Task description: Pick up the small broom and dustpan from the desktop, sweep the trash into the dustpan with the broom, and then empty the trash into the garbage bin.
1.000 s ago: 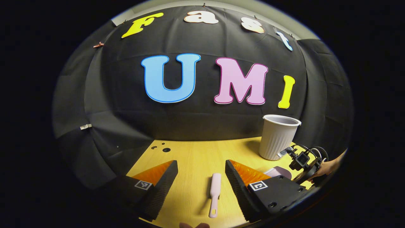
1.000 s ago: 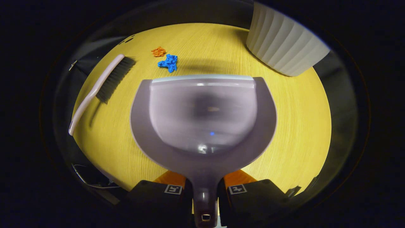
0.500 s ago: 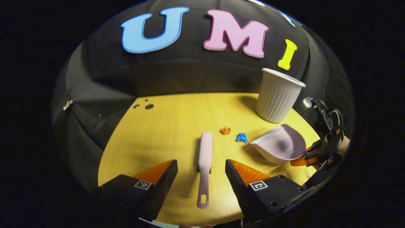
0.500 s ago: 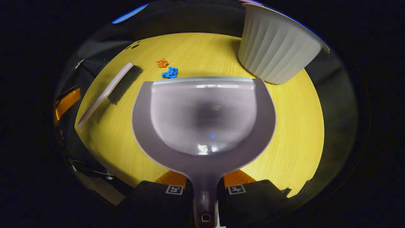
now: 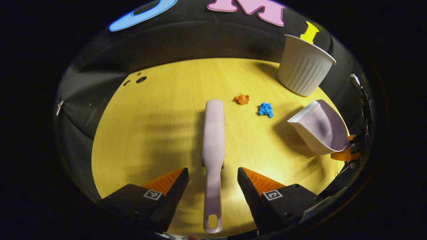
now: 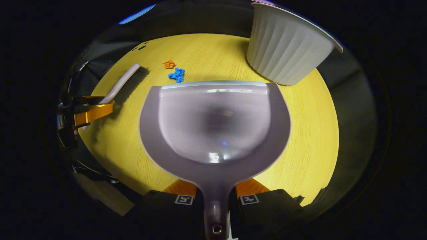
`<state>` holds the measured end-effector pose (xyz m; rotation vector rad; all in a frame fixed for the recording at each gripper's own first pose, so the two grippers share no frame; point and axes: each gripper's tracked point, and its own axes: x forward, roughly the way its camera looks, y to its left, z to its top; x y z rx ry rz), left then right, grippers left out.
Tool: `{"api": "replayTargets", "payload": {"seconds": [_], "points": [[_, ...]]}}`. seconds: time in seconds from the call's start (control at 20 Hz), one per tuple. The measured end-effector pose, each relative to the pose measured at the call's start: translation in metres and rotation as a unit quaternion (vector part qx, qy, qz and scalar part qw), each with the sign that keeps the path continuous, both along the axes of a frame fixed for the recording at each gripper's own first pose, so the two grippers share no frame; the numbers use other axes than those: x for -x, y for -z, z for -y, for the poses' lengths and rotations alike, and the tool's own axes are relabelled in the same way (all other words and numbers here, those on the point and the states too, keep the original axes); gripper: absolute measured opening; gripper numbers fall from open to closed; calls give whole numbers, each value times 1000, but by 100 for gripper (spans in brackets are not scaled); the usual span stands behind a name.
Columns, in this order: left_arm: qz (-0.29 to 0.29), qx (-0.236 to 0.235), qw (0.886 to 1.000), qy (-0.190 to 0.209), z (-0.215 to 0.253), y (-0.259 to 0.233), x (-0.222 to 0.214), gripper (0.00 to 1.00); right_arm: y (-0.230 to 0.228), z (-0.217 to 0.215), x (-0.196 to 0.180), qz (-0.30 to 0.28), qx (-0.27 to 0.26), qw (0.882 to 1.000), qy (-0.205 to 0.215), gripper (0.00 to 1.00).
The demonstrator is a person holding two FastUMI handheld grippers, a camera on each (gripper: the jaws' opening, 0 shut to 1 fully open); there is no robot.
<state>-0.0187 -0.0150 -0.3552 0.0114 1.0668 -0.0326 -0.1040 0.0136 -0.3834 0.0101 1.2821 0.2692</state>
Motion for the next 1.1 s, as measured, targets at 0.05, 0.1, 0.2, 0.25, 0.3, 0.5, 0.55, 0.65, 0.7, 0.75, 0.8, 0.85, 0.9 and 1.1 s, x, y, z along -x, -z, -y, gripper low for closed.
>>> {"api": "replayTargets", "payload": {"seconds": [0.05, 0.1, 0.2, 0.25, 0.3, 0.5, 0.55, 0.65, 0.7, 0.75, 0.8, 0.85, 0.9, 1.1], "points": [[-9, -1, 1000, 2, 0, 5, 0, 94, -1, 1, 0, 0, 0, 1000, 3, 36], [-16, -5, 1000, 4, -2, 11, 0, 92, -1, 2, -1, 0, -1, 1000, 5, 35], [-29, -10, 1000, 6, -4, 16, 1, 89, -1, 3, -1, 0, -1, 1000, 4, 36], [-32, -9, 999, 5, -4, 16, 0, 88, -1, 4, 0, -1, 0, 1000, 0, 36], [-36, -8, 999, 5, -3, 18, 0, 87, -1, 4, -1, -2, 1, 1000, -8, 36], [-38, -16, 999, 13, -4, 23, -4, 71, -8, 3, 0, -11, 1, 999, -47, 35], [-34, -17, 999, 14, -3, 23, -7, 68, -10, 3, -1, -15, 3, 998, -59, 35], [-34, -19, 999, 16, -3, 27, -11, 48, -13, 6, -2, -27, 17, 995, -90, 36], [-36, -20, 999, 18, -3, 24, -12, 37, -14, 8, -2, -35, 25, 993, -106, 36], [-36, -21, 999, 24, -3, 23, -13, 30, -15, 9, -2, -42, 32, 991, -123, 36], [-31, -27, 999, 33, -5, 22, -18, 30, -16, 9, -2, -51, 37, 989, -137, 36], [-19, -36, 998, 44, -7, 18, -25, 28, -16, 9, -2, -59, 41, 986, -149, 36], [-8, -43, 998, 54, -8, 16, -35, 27, -15, 8, -4, -64, 43, 984, -159, 36], [25, -43, 997, 64, -8, 2, -76, 27, -10, 0, -8, -84, 44, 979, -183, 36]]}}
